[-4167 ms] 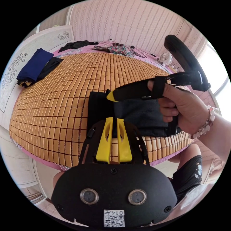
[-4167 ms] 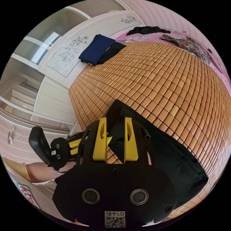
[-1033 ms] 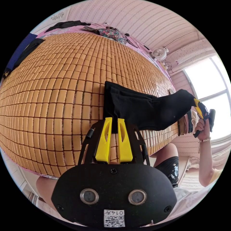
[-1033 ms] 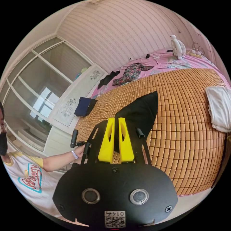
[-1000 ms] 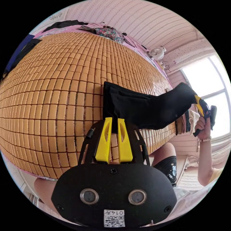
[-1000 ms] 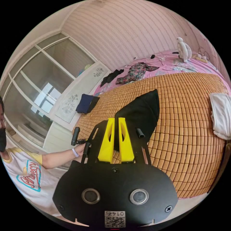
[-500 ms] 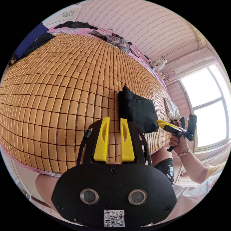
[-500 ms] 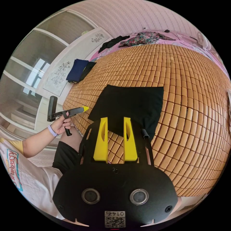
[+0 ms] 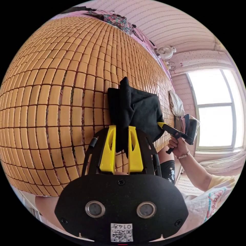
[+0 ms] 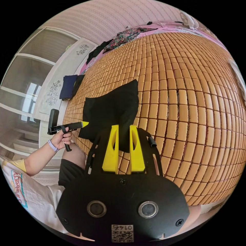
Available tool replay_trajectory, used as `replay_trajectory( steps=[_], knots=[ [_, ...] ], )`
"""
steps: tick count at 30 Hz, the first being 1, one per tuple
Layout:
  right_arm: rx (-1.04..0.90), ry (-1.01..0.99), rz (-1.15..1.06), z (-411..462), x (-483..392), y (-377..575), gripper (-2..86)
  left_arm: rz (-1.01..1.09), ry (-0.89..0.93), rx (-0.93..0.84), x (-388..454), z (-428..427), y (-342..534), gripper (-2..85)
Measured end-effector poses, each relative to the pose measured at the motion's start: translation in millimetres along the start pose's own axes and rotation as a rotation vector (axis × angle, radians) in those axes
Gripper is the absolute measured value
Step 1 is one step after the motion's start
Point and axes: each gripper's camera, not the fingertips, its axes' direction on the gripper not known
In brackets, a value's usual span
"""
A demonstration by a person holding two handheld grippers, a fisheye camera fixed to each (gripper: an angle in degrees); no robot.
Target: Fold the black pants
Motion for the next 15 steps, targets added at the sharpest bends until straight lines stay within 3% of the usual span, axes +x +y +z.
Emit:
replay_trajectory(
  steps=[7, 12, 15],
  knots=[
    [0.037, 0.101, -0.258, -67, -27, -35, 5.7, 0.121, 0.019, 0.067, 60, 9, 5, 5.9],
    [0.116, 0.299, -0.315, -170, -3, -57, 5.7, 0.287, 0.146, 0.160, 166, 37, -32, 6.4],
    [0.191, 0.447, -0.242, -257, 35, -58, 9.2, 0.443, 0.216, 0.201, 254, 57, -62, 6.9]
  ],
)
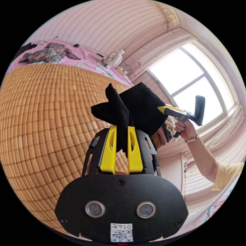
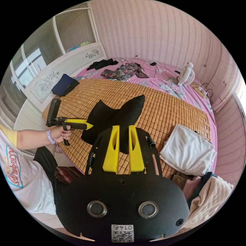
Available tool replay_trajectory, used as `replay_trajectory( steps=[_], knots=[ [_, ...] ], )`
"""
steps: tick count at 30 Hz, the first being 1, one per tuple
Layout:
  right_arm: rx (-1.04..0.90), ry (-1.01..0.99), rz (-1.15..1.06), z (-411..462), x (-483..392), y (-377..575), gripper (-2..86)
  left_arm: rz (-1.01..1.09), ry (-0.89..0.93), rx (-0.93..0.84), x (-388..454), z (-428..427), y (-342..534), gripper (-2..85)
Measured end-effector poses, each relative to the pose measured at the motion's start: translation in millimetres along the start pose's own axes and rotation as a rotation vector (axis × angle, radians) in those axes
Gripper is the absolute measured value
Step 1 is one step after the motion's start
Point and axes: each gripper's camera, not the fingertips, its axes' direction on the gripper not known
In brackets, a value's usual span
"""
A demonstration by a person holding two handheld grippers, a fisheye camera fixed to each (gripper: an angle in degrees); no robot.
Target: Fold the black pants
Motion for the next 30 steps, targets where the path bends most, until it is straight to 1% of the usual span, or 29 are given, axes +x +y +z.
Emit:
replay_trajectory(
  steps=[2, 4, 5, 6, 7, 9, 10, 11, 13, 14, 16, 18, 19, 20, 21, 22, 23, 25, 27, 28, 30],
  knots=[
    [-0.013, 0.103, 0.090, -31, 50, 6, 11.3, 0.088, 0.043, -0.012, 40, 30, -34, 7.1],
    [-0.038, 0.253, 0.241, -53, 118, 26, 14.1, 0.177, 0.089, -0.086, 71, 60, -59, 6.9],
    [-0.058, 0.288, 0.296, -53, 135, 34, 14.8, 0.235, 0.113, -0.155, 84, 78, -66, 6.7],
    [-0.117, 0.326, 0.408, -47, 165, 54, 16.2, 0.261, 0.108, -0.213, 92, 91, -65, 6.6],
    [-0.179, 0.317, 0.518, -38, 186, 79, 15.1, 0.263, 0.105, -0.241, 93, 96, -62, 6.5],
    [-0.175, 0.257, 0.608, -28, 191, 114, 13.6, 0.259, 0.128, -0.279, 92, 92, -37, 6.2],
    [-0.100, 0.241, 0.589, -25, 175, 132, 12.5, 0.264, 0.130, -0.280, 90, 88, -29, 6.1],
    [-0.065, 0.240, 0.562, -24, 163, 140, 12.0, 0.269, 0.110, -0.288, 84, 76, -10, 5.9],
    [0.029, 0.262, 0.428, -11, 96, 169, 9.9, 0.274, 0.078, -0.289, 70, 49, 23, 4.7],
    [0.037, 0.262, 0.388, -5, 77, 176, 9.4, 0.263, 0.045, -0.296, 57, 28, 46, 3.8],
    [0.019, 0.231, 0.265, 27, -1, 199, 8.1, 0.224, -0.022, -0.300, 33, -10, 82, 2.6],
    [-0.016, 0.222, 0.238, 54, -50, 209, 7.8, 0.142, -0.119, -0.250, 3, -75, 128, 0.9],
    [-0.031, 0.199, 0.194, 71, -81, 210, 7.6, 0.115, -0.150, -0.232, -4, -94, 139, 0.5],
    [-0.039, 0.179, 0.167, 79, -95, 209, 7.5, 0.059, -0.208, -0.194, -16, -131, 161, -0.3],
    [-0.044, 0.131, 0.092, 94, -125, 203, 7.3, -0.016, -0.257, -0.153, -28, -169, 182, -0.3],
    [-0.049, 0.081, 0.028, 110, -152, 191, 7.1, -0.058, -0.277, -0.130, -34, -187, 193, -0.3],
    [-0.050, 0.044, -0.008, 118, -165, 184, 6.9, -0.131, -0.317, -0.091, -44, -221, 214, -0.3],
    [-0.067, -0.139, -0.139, 151, -213, 148, 7.1, -0.210, -0.435, -0.054, -53, -265, 243, -0.3],
    [-0.084, -0.242, -0.224, 175, -251, 112, 7.5, -0.284, -0.585, -0.007, -61, -313, 275, -0.3],
    [-0.087, -0.287, -0.276, 189, -277, 87, 7.9, -0.306, -0.602, 0.010, -64, -324, 282, -0.3],
    [-0.104, -0.348, -0.350, 209, -317, 48, 8.4, -0.390, -0.632, 0.101, -77, -364, 308, 0.6]
  ],
)
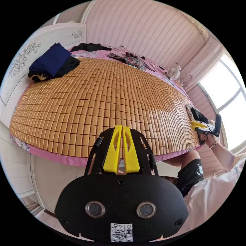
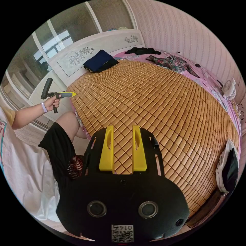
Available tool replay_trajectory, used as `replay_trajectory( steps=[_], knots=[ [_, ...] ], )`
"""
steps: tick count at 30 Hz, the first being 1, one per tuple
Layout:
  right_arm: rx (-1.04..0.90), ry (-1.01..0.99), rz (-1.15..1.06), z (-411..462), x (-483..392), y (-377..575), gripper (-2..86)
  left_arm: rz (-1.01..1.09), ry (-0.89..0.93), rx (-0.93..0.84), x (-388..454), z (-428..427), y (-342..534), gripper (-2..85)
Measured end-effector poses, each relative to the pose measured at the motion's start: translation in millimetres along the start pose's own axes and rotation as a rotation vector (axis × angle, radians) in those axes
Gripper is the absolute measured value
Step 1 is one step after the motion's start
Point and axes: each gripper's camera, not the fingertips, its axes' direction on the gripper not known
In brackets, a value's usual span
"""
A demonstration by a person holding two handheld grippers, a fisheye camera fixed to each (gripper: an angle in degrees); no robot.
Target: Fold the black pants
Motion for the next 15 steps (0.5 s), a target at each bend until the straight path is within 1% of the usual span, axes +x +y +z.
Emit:
replay_trajectory(
  steps=[1, 3, 6, 9, 11, 13, 15],
  knots=[
    [-0.013, -0.026, -0.056, 16, -12, -34, 8.7, -0.026, -0.013, 0.021, -9, -5, 2, 1.1],
    [-0.017, -0.056, -0.141, 38, -33, -83, 9.2, -0.131, -0.110, 0.118, -43, -24, 5, 3.1],
    [-0.042, -0.096, -0.279, 83, -63, -154, 8.1, -0.166, -0.222, 0.261, -77, -41, -4, 5.5],
    [-0.081, -0.116, -0.344, 141, -83, -217, 7.1, -0.179, -0.248, 0.295, -113, -44, -32, 7.1],
    [-0.092, -0.123, -0.369, 180, -93, -250, 6.5, -0.209, -0.235, 0.310, -137, -43, -53, 7.4],
    [-0.189, -0.145, -0.425, 240, -110, -291, 6.3, -0.220, -0.219, 0.354, -158, -43, -72, 7.6],
    [-0.229, -0.143, -0.473, 283, -122, -320, 6.6, -0.191, -0.236, 0.408, -176, -41, -98, 8.0]
  ],
)
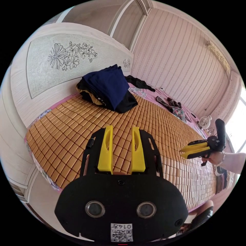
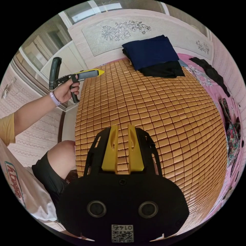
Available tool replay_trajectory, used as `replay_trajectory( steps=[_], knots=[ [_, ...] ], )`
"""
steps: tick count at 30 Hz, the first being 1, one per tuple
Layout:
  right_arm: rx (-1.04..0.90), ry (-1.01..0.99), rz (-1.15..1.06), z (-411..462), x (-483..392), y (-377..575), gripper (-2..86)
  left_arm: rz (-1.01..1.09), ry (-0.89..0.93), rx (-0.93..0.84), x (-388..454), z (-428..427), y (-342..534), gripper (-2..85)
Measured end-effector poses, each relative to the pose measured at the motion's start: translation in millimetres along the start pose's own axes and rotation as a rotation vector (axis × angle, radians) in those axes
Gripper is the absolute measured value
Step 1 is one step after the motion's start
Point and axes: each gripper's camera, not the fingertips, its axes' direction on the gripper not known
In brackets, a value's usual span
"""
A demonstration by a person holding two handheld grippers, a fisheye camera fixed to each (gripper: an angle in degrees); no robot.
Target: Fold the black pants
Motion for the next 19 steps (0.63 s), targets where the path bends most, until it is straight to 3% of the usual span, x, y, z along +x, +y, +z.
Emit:
replay_trajectory(
  steps=[8, 12, 14, 17, 19],
  knots=[
    [0.258, 0.095, -0.005, 79, 44, -148, 8.0, 0.026, -0.042, 0.065, -24, 69, -78, 10.3],
    [0.355, 0.225, 0.018, 111, 58, -198, 9.0, 0.082, -0.195, -0.107, -25, 112, -113, 10.0],
    [0.359, 0.181, 0.025, 120, 64, -210, 9.5, 0.110, -0.258, -0.121, -23, 115, -116, 7.9],
    [0.259, 0.149, -0.032, 121, 65, -214, 8.0, 0.109, -0.194, -0.084, -19, 103, -114, 4.3],
    [0.296, 0.100, -0.029, 97, 67, -198, 5.6, 0.120, -0.130, -0.047, -10, 88, -114, 2.2]
  ],
)
